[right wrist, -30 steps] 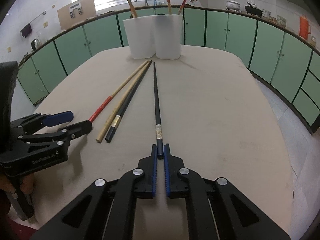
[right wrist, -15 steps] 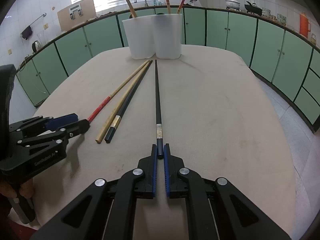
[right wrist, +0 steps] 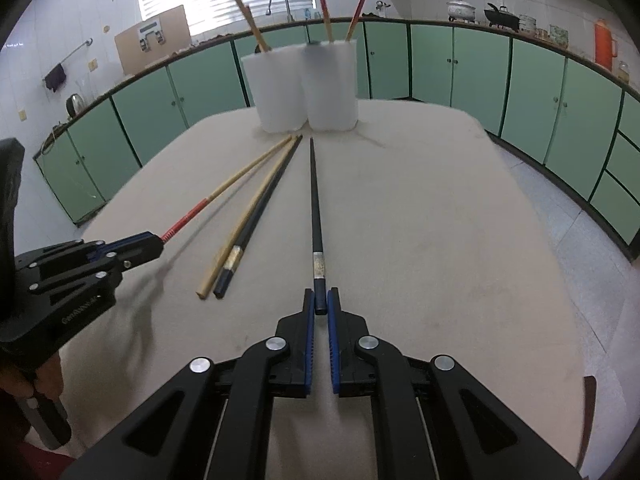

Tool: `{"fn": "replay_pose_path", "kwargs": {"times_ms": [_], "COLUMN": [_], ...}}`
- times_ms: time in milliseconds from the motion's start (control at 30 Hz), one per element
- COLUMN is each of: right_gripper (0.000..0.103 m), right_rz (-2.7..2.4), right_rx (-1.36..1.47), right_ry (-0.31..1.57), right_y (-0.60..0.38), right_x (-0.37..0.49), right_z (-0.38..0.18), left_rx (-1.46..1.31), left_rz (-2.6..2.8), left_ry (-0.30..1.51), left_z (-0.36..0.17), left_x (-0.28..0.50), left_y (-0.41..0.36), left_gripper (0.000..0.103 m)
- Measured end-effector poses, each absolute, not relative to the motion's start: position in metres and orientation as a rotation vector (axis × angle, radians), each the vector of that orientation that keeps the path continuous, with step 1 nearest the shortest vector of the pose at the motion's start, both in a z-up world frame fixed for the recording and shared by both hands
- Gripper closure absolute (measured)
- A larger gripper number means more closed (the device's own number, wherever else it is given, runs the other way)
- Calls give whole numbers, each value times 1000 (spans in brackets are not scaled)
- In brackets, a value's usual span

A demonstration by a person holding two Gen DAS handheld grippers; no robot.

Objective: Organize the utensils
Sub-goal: 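Grasp a black chopstick with the right tool while the left grasps a red-tipped wooden one, then carry both chopsticks over the white holder and open both tools to drop them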

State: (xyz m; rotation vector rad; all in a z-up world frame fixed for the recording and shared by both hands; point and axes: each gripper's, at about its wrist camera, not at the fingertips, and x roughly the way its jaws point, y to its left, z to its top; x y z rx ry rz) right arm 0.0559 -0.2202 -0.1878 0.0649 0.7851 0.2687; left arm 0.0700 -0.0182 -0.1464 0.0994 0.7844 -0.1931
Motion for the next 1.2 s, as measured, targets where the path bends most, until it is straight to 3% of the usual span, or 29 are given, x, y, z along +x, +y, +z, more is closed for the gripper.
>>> {"fn": "replay_pose_path", "kwargs": {"times_ms": [633,1200], "right_gripper": [96,97], "right_rz": [352,408], "right_rx": [99,75], "right_ry": [510,460], "right_y": [-249,-254], "right_x": [60,102], "right_z": [-47,8], "left_rx": [71,33], "left_rz": [-244,-257], "left_ry": [510,403], "left_z": [-14,41], "left_x": [69,89], "left_y": [-9,-14], "left_gripper": [98,98]}}
